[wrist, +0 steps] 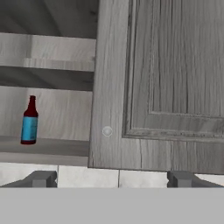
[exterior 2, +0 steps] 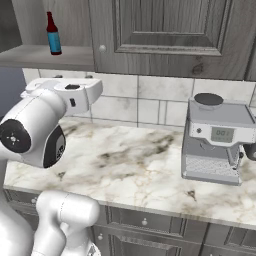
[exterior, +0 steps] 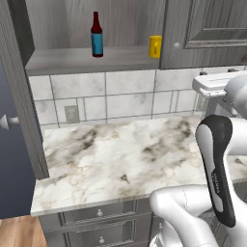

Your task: Open the cabinet directly in front. Then move the beer and the mug to the dining counter with the candle on it.

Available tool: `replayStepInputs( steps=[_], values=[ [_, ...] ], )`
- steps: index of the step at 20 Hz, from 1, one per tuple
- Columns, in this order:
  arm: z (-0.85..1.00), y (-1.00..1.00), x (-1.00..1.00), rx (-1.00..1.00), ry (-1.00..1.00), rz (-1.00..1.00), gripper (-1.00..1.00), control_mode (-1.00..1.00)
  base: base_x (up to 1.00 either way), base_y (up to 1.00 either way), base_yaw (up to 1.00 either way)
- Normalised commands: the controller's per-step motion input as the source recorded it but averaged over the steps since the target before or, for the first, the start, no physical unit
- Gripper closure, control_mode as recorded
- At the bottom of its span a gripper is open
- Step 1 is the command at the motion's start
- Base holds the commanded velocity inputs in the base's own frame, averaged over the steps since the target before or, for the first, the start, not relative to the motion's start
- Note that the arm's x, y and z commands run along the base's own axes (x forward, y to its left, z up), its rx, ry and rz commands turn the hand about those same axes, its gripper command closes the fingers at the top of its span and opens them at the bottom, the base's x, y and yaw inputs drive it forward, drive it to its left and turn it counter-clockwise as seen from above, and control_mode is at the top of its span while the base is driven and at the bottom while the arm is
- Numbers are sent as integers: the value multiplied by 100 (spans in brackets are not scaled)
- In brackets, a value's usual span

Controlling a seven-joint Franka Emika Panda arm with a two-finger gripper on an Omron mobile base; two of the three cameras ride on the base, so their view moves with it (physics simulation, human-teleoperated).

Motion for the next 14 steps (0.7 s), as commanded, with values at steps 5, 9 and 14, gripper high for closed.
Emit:
replayStepInputs(
  steps=[5, 9, 14],
  values=[
    [0, 18, 2, 0, 0, 0, -100, -100, 0, 0, 0],
    [5, 13, 31, 0, 0, 0, -100, -100, 0, 0, 0],
    [2, 0, 56, 0, 0, 0, -100, -100, 0, 0, 0]
  ],
)
